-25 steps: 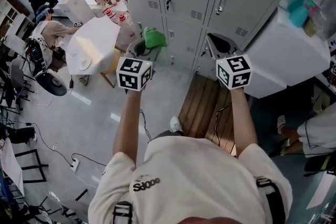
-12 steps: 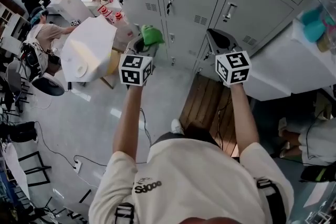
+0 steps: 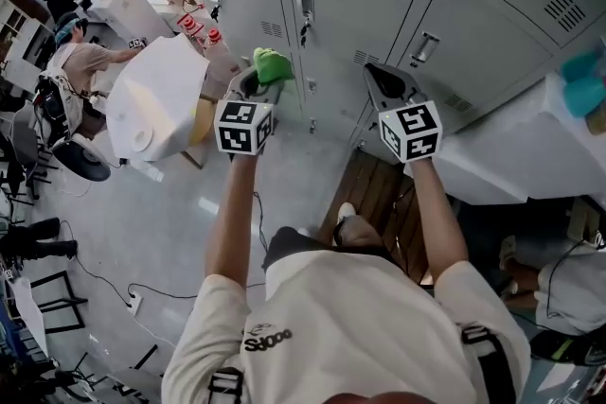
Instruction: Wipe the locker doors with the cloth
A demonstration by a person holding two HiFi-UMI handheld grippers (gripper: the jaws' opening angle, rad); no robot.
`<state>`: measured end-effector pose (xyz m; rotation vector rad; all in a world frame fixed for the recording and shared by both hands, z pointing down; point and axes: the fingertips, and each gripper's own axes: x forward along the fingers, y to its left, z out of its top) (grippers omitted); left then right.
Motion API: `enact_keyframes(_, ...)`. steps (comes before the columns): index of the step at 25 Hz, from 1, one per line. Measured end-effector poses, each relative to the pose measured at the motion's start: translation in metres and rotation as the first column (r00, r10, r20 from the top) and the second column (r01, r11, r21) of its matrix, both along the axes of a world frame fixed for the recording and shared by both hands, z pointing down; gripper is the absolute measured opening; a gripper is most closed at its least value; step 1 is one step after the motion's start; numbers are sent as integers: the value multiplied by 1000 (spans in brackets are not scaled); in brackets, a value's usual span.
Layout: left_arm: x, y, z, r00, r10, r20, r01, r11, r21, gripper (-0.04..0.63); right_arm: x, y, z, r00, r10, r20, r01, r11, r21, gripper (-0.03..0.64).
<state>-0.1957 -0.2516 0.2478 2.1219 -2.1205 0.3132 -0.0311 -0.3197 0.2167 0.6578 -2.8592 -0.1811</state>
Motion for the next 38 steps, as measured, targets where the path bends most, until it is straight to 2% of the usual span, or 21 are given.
enact_keyframes(2,-8,-16,10,1000,4,-7,-4,1000,7,112,-8,-8,14,1000,6,-20,-6,1000,9,9)
enact_keyframes(5,-22,-38,39,999,29,-14,-29,1000,-2,112,-17,-24,32,999,47,12,-47,999,1,9)
enact_keyframes(9,-37,-64,81,994,106,11,-106,994,3,112,-34,-39,59,991,126,35,-127,991,36,9)
enact_keyframes(13,-48,-80,135,989,144,-25,-144,989,-29,112,-45,-48,98,979,202,37,-203,979,25,9)
enact_keyframes(18,-60,-100,186,983,184,-10,-184,980,-70,112,-56,-61,138,965,262,33,-262,965,2,9)
enact_keyframes(24,-71,-142,238,980,196,-15,-197,975,-106,112,-55,-87,185,948,318,11,-318,948,25,9)
enact_keyframes(27,-64,-158,270,977,213,-3,-211,967,-145,112,-48,-97,211,936,351,-4,-351,936,13,9)
enact_keyframes(29,-55,-169,278,973,232,7,-229,964,-137,112,-38,-100,219,930,367,-6,-367,930,-2,9)
enact_keyframes(34,-46,-179,278,986,166,-4,-166,983,-80,110,-4,-98,233,918,397,-14,-398,917,-27,9)
enact_keyframes(38,-23,-181,280,987,155,-35,-158,985,-76,110,22,-94,250,902,432,-30,-433,900,-54,9)
